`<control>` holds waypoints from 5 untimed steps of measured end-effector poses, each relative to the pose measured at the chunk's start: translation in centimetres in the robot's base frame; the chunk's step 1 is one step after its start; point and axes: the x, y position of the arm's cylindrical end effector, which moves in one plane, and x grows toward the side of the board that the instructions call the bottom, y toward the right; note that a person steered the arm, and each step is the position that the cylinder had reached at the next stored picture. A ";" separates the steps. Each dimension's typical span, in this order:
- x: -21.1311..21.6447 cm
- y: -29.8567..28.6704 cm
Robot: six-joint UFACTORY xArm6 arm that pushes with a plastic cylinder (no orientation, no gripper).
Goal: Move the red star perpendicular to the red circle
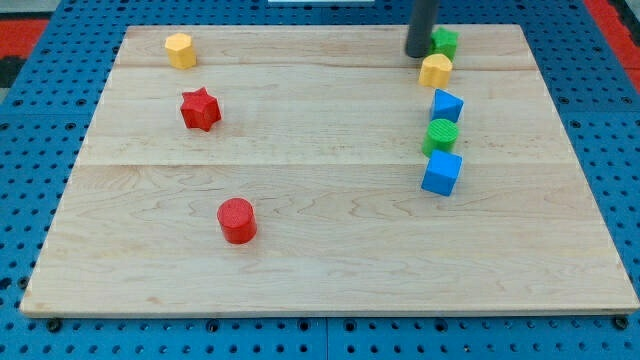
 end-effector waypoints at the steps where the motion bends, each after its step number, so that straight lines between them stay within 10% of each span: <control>1: 4.2 -8.1; 5: 9.4 -32.9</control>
